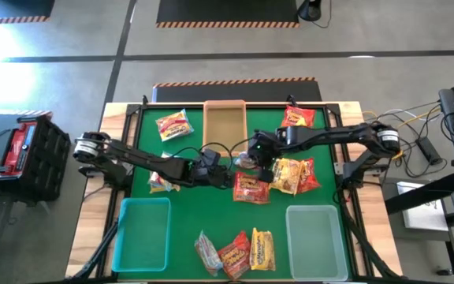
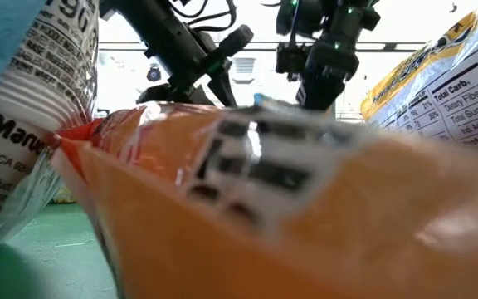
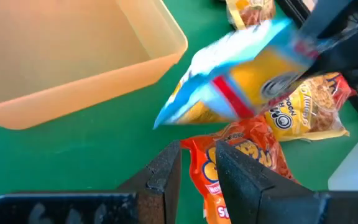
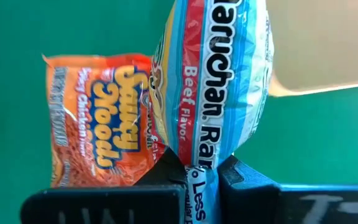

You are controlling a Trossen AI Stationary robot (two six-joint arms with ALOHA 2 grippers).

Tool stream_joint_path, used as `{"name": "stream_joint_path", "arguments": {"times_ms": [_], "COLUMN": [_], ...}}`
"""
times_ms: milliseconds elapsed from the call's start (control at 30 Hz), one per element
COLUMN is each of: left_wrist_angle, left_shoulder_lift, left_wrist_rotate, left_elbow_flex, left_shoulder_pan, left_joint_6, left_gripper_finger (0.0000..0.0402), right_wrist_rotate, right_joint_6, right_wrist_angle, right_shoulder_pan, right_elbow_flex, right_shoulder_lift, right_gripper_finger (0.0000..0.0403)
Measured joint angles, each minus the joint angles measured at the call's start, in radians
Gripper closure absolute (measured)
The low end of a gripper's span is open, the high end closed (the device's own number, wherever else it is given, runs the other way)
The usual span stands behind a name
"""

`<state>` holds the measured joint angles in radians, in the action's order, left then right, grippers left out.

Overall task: Sort Maruchan noodles
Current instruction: Put the blue noodle pack into the yellow bin

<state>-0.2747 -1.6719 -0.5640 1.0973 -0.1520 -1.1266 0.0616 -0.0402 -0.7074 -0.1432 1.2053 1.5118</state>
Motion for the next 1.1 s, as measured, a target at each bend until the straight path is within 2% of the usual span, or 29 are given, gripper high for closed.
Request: {"name": "stream_joint_path", "arguments": {"times_ms": [200, 400, 733, 1100], "left_wrist_angle": [-0.036, -0.071, -0.217, -0.404], "left_shoulder_lift": [0.038, 0.075, 0.137, 0.181], "left_wrist_rotate": [-0.009, -0.053, -0.091, -0.11], "left_elbow_flex": [0.0, 0.0, 0.0, 0.0], "left_shoulder_pan": [0.0, 0.008, 0.015, 0.033], "left_joint_6": [0.003, 0.011, 0.019, 0.02], "left_gripper_finger": [0.0318, 0.0318, 0.0318, 0.0318], "right_wrist_rotate": [0.002, 0.001, 0.0, 0.002], "right_joint_6": [0.015, 0.017, -0.031, -0.137], "right_wrist_angle": [0.037, 0.205, 0.477, 0.666], "right_shoulder_pan": [-0.027, -0.096, -0.234, -0.33], "right_elbow_flex": [0.0, 0.0, 0.0, 0.006], "right_shoulder_lift": [-0.09, -0.117, -0.021, 0.123], "right_gripper_finger": [0.0392, 0.0392, 0.0392, 0.0392]}}
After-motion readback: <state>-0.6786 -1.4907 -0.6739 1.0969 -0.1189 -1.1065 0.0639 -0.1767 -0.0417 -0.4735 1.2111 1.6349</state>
